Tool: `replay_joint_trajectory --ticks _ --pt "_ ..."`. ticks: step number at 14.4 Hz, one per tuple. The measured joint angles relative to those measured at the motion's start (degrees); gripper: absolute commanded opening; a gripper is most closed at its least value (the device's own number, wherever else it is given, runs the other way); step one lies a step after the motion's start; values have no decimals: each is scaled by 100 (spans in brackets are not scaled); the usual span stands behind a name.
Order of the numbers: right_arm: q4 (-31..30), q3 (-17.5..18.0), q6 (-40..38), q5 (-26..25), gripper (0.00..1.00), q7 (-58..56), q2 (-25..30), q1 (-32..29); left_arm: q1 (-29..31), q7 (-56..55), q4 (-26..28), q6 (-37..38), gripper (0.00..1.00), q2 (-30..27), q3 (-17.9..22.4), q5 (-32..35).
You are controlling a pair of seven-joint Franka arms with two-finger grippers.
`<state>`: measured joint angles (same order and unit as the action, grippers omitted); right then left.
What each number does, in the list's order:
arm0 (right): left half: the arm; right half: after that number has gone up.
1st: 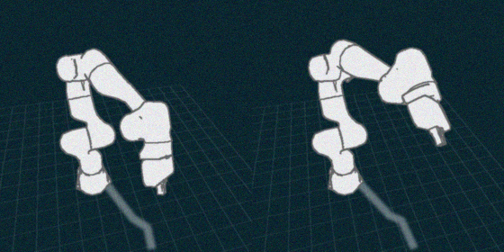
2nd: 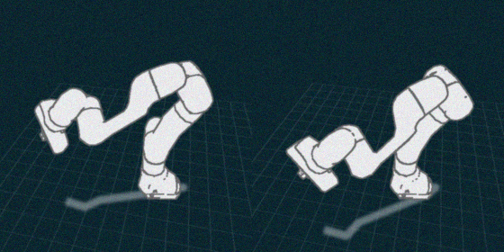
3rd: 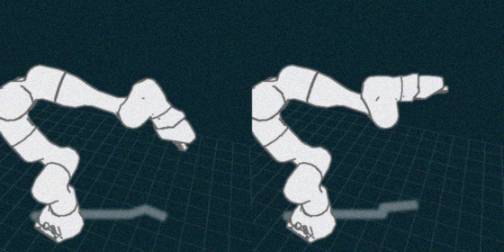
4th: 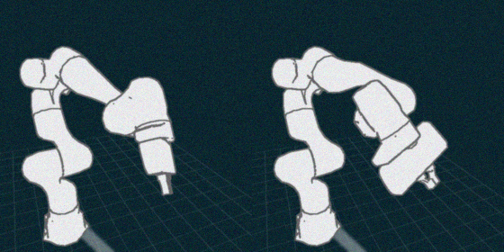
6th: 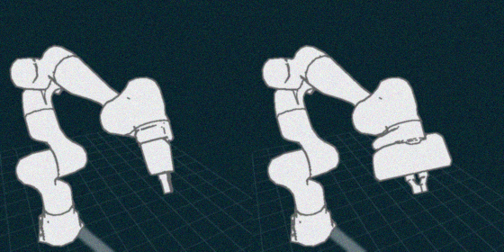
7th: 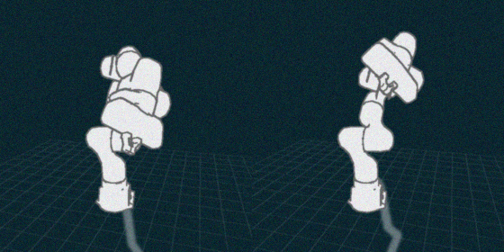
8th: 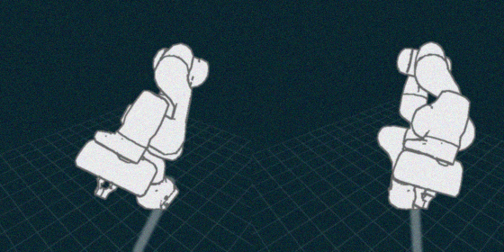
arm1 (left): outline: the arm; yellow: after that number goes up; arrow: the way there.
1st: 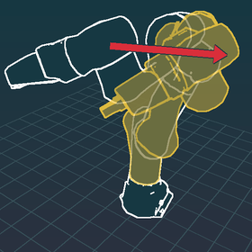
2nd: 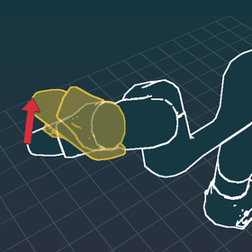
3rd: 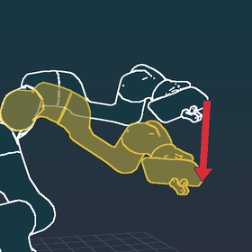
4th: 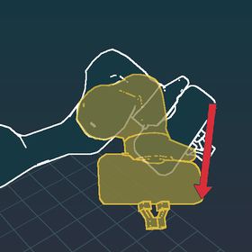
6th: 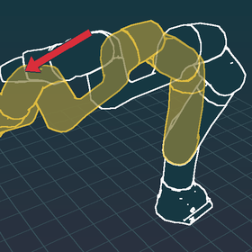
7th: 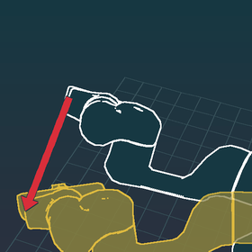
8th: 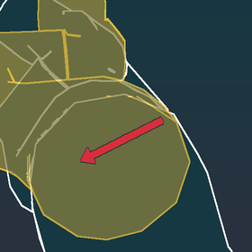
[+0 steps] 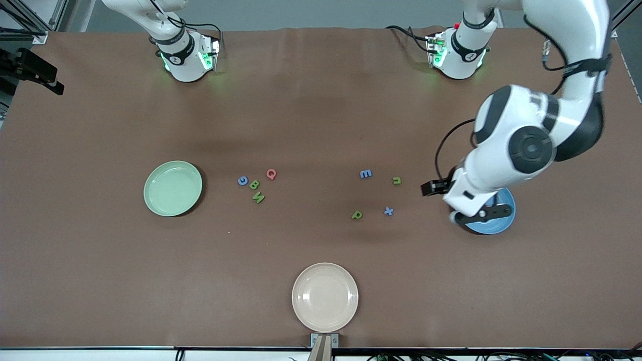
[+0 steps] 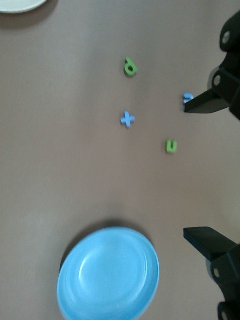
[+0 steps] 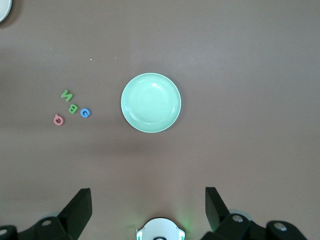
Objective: Sort upper and lower case letters into plates
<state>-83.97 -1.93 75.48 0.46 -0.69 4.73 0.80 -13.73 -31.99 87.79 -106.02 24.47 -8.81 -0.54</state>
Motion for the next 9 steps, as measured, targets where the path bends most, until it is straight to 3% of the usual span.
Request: replay_joint_trajectory --ticks 4,9 --pt "-56 -20 143 85 100 -1 -507 1 -410 -701 106 -902 100 588 2 154" --pt "-110 -12 709 85 100 53 -1564 145 -642 -1187 389 -1833 100 1122 2 490"
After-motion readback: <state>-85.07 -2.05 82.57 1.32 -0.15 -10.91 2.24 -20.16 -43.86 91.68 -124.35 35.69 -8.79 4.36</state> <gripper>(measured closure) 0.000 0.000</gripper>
